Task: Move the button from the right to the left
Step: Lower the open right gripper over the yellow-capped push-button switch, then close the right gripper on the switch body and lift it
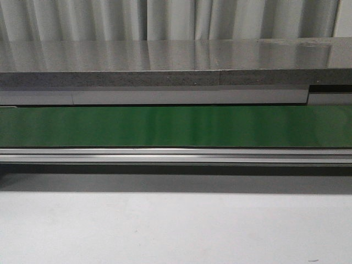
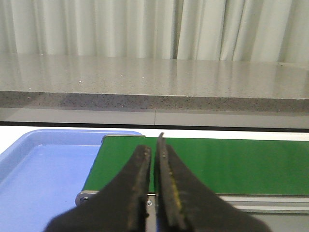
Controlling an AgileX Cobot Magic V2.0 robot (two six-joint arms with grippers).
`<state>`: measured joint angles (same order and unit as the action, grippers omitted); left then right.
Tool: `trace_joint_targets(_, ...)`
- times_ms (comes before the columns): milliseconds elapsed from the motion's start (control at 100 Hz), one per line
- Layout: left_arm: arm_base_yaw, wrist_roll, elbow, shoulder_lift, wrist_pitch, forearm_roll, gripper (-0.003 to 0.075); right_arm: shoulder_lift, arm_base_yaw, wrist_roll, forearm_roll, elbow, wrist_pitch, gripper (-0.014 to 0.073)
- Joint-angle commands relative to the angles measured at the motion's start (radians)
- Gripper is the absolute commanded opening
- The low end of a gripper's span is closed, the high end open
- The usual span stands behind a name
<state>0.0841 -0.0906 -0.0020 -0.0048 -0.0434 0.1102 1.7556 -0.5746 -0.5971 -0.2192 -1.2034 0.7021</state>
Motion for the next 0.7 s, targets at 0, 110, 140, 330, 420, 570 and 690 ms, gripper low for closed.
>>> trace_joint_targets(0, 0.000, -0.005, 0.042, -0.036, 0.081, -0.008, 0.0005, -0.026, -0.012, -0.052, -0.047, -0.032, -0.020, 0.0592)
trace_joint_targets(110, 0.000, -0.005, 0.042, -0.036, 0.081, -0.008, 0.0005, -0.004, -0.013, -0.063, -0.046, -0.032, -0.026, 0.0592)
trace_joint_targets(140, 0.000, -0.005, 0.042, -0.036, 0.081, -0.008, 0.0005, 0.000, -0.013, -0.067, -0.042, -0.032, -0.027, 0.0592)
trace_joint_targets(330, 0.000, -0.005, 0.042, -0.036, 0.081, -0.008, 0.0005, 0.031, -0.014, -0.070, 0.014, -0.032, -0.033, 0.0592)
trace_joint_targets(420, 0.000, -0.005, 0.042, -0.036, 0.081, -0.008, 0.0005, 0.044, -0.019, -0.070, 0.022, -0.032, -0.034, 0.0592)
trace_joint_targets(570, 0.000, -0.005, 0.042, -0.036, 0.081, -0.008, 0.0005, 0.076, -0.019, -0.070, 0.022, -0.032, -0.036, 0.0592)
trace_joint_targets(690, 0.000, -0.005, 0.042, -0.036, 0.081, -0.008, 0.0005, 0.093, -0.019, -0.070, 0.022, -0.032, -0.041, 0.0590)
